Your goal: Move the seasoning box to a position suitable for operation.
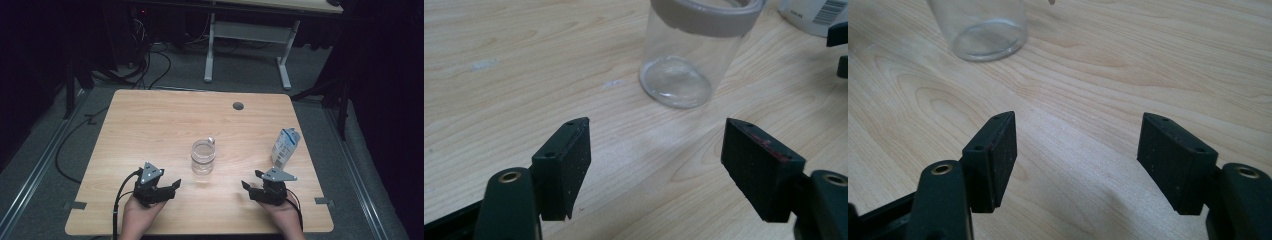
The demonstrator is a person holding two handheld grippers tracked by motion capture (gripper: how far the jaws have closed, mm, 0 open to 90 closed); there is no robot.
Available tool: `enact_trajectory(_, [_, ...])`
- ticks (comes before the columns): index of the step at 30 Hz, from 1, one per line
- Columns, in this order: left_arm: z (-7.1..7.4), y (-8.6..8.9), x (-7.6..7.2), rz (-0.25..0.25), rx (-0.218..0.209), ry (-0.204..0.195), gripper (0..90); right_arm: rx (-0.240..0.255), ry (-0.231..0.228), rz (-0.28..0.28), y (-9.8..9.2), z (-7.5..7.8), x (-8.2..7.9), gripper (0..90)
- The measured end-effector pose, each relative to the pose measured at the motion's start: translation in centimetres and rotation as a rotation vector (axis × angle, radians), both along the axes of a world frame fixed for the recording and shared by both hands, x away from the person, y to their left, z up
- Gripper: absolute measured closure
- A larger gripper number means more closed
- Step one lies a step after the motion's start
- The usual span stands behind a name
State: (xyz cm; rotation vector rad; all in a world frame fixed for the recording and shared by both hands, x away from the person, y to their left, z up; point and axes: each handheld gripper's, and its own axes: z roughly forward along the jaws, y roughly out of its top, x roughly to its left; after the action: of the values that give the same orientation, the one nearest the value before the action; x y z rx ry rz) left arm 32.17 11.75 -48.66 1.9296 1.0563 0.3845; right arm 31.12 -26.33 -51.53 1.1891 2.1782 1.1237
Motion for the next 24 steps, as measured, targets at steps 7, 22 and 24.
enact_trajectory(7, [1.5,-0.7,0.9,-0.016,-0.042,-0.016,32.0,0.001,0.005,0.009,0.1,0.0,0.0,32.2])
enact_trajectory(22, [4.9,-2.9,3.8,-0.012,-0.029,-0.094,37.4,-0.003,0.013,0.014,0.2,-0.2,0.1,32.2])
enact_trajectory(24, [5.2,-3.3,4.4,-0.008,-0.025,-0.103,37.4,-0.003,0.014,0.015,0.2,-0.2,0.1,32.2])
